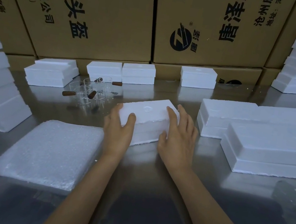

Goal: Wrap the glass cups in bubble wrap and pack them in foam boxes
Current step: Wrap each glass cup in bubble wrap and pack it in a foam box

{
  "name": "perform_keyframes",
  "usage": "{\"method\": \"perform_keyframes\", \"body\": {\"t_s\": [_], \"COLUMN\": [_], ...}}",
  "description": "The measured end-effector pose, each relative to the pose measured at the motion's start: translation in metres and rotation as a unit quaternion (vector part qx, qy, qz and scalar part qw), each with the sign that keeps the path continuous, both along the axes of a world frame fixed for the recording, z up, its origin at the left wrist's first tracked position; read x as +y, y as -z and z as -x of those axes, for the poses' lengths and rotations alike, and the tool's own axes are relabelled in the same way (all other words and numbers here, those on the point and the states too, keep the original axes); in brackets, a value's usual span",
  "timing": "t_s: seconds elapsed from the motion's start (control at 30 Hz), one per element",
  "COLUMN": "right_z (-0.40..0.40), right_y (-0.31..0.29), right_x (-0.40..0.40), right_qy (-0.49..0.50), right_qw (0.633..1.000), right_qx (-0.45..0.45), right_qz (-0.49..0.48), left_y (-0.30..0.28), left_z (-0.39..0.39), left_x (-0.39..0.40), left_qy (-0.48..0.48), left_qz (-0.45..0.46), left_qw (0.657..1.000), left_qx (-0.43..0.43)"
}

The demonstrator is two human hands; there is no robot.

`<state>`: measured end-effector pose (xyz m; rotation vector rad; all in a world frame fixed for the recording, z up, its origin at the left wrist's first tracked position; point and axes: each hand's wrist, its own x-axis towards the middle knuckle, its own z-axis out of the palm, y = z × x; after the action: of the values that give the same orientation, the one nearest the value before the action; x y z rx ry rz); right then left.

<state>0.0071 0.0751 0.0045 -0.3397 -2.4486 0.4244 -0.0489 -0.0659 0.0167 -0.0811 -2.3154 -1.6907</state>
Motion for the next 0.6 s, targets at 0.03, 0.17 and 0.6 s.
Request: {"method": "perform_keyframes", "body": {"t_s": [0.03,0.17,0.6], "right_z": [0.000,0.002,0.019], "right_y": [0.000,-0.002,0.005], "right_x": [0.001,0.001,0.023], "right_qy": [0.014,0.053,0.021], "right_qw": [1.000,0.994,0.959], "right_qx": [0.006,0.077,-0.025], "right_qz": [0.007,0.061,0.280], "left_y": [0.002,0.011,-0.009], "left_z": [0.001,0.006,0.083], "left_x": [0.000,-0.002,0.068], "left_qy": [0.007,0.030,0.063], "left_qz": [0.015,0.033,0.035], "left_qw": [1.000,0.999,0.995], "left_qx": [-0.003,-0.008,-0.066]}}
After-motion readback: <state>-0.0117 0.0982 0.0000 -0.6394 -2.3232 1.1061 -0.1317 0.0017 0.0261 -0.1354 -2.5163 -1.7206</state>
